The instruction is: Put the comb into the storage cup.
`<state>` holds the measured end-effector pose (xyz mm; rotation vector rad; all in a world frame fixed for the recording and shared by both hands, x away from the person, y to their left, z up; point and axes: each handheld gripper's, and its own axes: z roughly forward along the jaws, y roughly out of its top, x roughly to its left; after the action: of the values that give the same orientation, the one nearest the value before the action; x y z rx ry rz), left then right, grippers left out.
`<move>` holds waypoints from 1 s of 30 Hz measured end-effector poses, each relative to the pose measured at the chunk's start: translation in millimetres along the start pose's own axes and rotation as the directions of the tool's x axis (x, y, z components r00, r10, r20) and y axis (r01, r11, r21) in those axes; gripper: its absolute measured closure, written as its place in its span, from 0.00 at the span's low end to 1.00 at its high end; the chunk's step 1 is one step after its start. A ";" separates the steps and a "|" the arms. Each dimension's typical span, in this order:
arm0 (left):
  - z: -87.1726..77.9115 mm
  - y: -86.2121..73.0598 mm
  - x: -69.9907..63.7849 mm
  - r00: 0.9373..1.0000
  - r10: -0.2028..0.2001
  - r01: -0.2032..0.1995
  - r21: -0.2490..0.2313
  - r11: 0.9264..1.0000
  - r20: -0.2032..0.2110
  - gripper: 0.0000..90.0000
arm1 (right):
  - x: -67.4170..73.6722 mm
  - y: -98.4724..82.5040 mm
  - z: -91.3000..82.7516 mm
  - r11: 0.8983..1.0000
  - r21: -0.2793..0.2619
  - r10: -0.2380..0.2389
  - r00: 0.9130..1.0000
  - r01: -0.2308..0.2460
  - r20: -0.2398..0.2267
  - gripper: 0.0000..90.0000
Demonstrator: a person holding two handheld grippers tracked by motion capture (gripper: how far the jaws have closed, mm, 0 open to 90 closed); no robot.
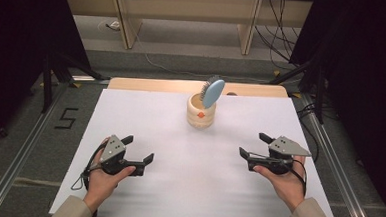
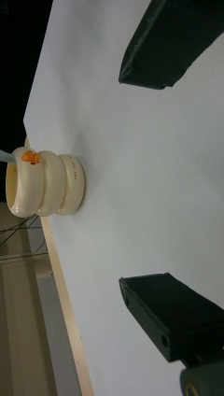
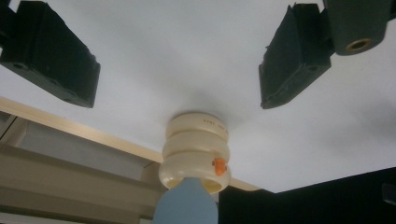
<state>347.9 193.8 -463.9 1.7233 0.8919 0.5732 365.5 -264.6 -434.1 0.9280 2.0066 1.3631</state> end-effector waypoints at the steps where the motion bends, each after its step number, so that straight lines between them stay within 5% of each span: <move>1: -0.2 0.1 0.1 1.000 0.000 0.000 0.000 1.000 -0.001 0.03 | -0.2 -1.0 -0.9 1.000 0.003 -0.001 1.000 0.001 -0.002 0.15; 30: -0.6 -1.1 2.1 1.000 0.002 -0.002 0.010 1.000 -0.008 0.03 | -7.7 -24.8 -12.2 0.999 0.042 0.029 0.999 -0.030 0.025 0.15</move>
<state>348.3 195.9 -464.9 1.7318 0.9001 0.5780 355.2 -283.8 -452.7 0.9920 2.0182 1.3227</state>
